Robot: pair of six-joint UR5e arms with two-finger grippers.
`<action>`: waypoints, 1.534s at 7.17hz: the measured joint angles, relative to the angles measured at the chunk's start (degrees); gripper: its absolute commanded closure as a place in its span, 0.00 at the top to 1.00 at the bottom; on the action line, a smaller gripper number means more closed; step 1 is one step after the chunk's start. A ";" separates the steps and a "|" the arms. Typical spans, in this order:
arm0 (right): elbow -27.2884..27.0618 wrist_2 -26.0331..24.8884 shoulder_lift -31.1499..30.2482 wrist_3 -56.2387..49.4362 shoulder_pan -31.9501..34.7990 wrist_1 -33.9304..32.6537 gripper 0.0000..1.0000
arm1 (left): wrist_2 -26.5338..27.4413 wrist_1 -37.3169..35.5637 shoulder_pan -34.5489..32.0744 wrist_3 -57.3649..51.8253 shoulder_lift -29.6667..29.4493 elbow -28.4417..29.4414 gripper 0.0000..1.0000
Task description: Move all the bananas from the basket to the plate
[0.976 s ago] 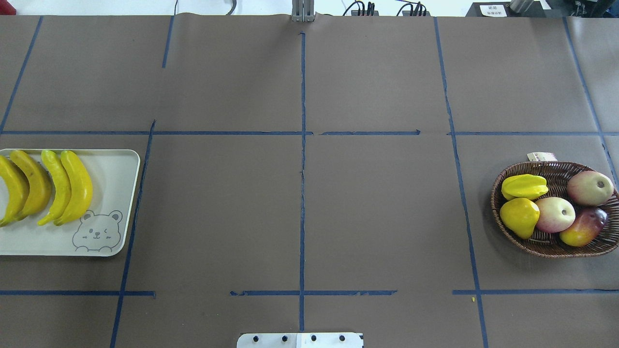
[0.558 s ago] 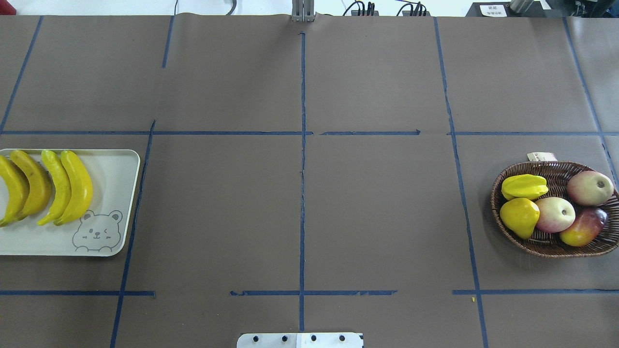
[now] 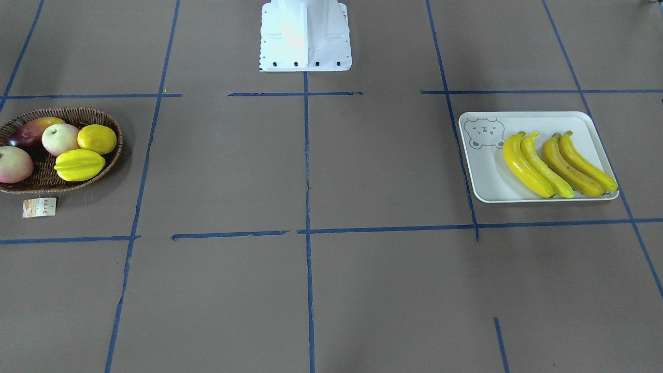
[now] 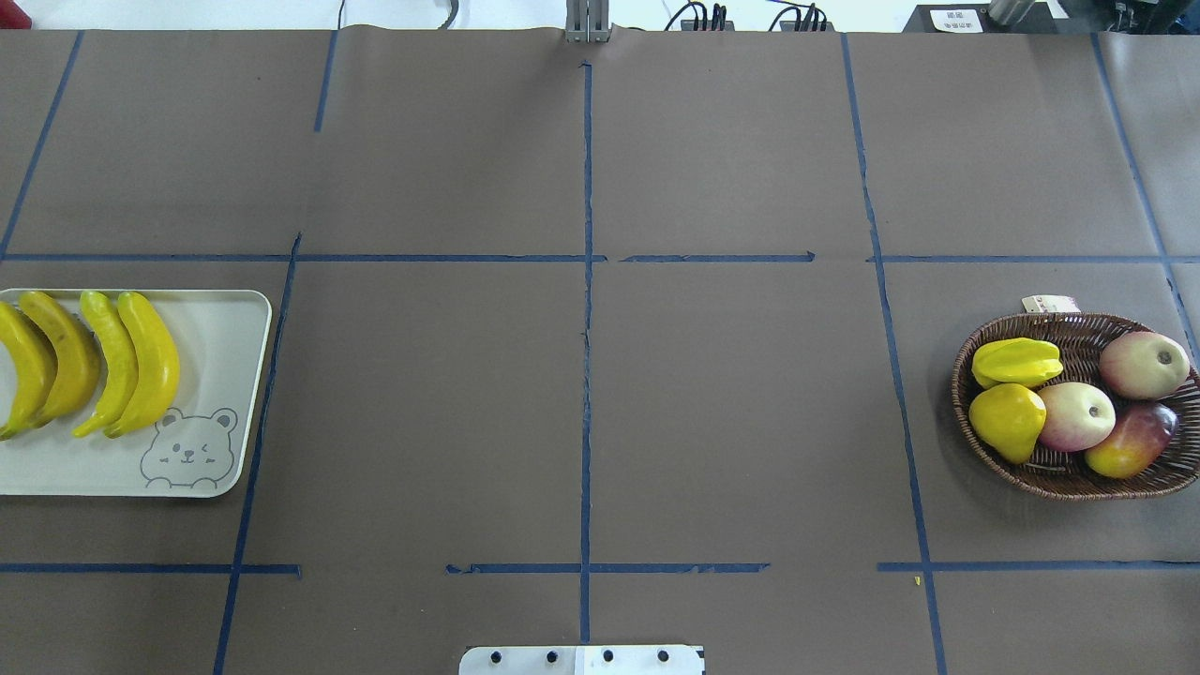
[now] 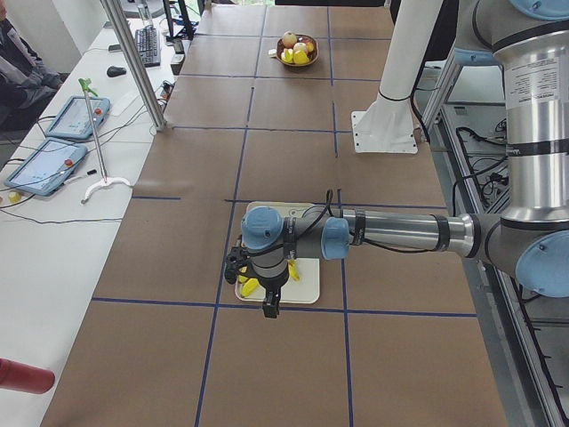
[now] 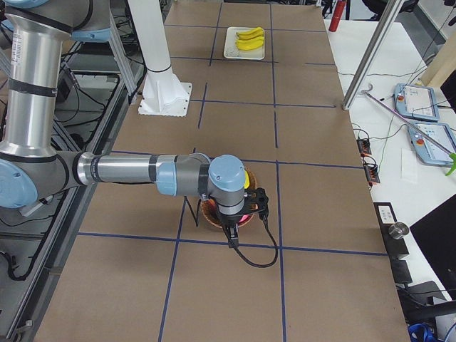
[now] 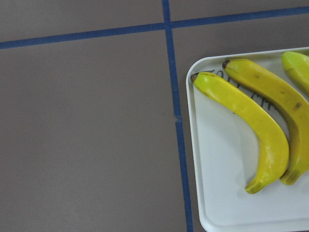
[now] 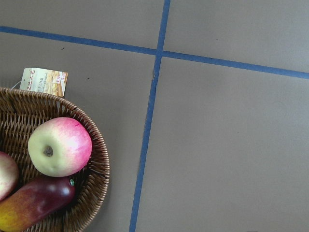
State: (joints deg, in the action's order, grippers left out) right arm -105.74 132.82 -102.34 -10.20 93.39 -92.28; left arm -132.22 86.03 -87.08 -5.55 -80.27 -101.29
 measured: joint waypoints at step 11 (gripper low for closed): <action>-0.08 0.34 -1.07 0.18 -0.20 2.16 0.99 | 0.72 0.11 0.07 -0.25 1.14 -0.19 1.00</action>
